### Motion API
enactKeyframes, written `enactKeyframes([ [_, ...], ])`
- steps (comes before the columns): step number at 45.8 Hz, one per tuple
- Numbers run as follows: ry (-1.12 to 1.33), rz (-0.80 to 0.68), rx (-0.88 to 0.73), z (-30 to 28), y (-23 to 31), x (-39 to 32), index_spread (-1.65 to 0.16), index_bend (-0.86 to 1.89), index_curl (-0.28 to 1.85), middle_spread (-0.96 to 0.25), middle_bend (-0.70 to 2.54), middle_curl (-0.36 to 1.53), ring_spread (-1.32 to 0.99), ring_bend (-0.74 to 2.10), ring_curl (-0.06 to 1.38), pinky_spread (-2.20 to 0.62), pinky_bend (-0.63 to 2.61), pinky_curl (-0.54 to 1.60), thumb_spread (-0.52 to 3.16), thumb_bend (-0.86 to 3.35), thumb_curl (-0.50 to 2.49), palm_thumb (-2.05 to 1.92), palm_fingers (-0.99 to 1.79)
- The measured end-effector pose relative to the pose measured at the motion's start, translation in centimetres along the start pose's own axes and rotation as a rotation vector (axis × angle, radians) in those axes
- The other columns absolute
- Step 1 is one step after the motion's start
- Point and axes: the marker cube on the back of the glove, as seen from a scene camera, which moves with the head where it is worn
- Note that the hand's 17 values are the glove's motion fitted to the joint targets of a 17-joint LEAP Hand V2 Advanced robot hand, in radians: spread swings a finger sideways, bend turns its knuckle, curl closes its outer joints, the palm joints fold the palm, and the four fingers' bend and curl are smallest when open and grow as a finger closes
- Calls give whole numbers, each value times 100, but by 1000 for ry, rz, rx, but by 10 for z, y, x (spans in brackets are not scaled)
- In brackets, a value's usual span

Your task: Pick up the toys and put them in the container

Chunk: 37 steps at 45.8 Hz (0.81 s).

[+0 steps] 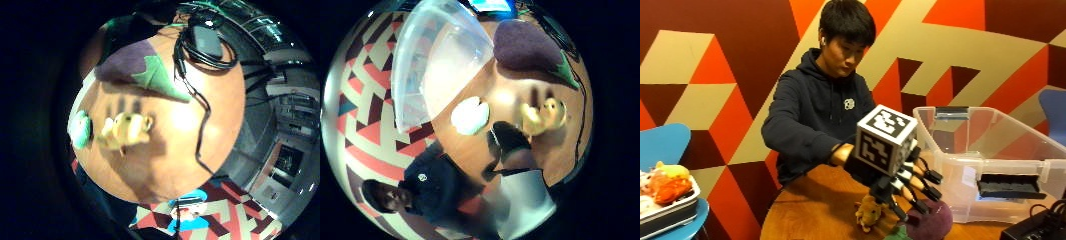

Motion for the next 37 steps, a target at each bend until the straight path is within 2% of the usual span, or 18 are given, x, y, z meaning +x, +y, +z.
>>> enactKeyframes([
  [5, 1, -9, -40, 41, -37, -4, -22, 5, 11, -3, 15, 22, -4, 22, 18, 2, 81, 34, 130, 18, 28, 29, -25],
  [9, 47, -3, 2, 59, -55, -5, -23, 6, 10, -4, 17, 23, -4, 30, 21, 2, 80, 34, 128, 21, 31, 38, -12],
  [12, 107, 10, 58, 63, -61, -4, -25, 8, 10, -5, 21, 24, -7, 46, 25, 1, 82, 34, 127, 24, 33, 47, 7],
  [13, 119, 12, 70, 64, -62, -4, -26, 10, 10, -6, 25, 26, -12, 61, 29, -3, 82, 33, 125, 28, 36, 54, 31],
  [16, 134, 20, 83, 63, -61, -3, -27, 14, 10, -11, 34, 28, -21, 78, 30, -12, 78, 29, 122, 34, 40, 68, 62],
  [17, 135, 24, 83, 62, -59, -3, -27, 21, 11, -12, 35, 29, -24, 74, 29, -16, 81, 30, 116, 35, 43, 72, 68],
  [19, 138, 31, 83, 59, -53, -1, -27, 21, 13, -15, 42, 32, -29, 84, 35, -21, 77, 30, 102, 37, 47, 80, 77],
  [20, 137, 34, 82, 56, -49, 0, -28, 22, 13, -17, 49, 35, -31, 89, 37, -25, 77, 32, 96, 35, 48, 80, 90],
  [27, 70, 2, 114, 17, -11, -8, -32, 27, 16, -24, 63, 43, -38, 99, 45, -33, 76, 36, 68, 31, 56, 79, 99],
  [37, -48, -224, 414, -81, 68, -91, -39, 43, 22, -28, 77, 54, -43, 109, 53, -39, 84, 44, 43, 30, 65, 77, 104],
])
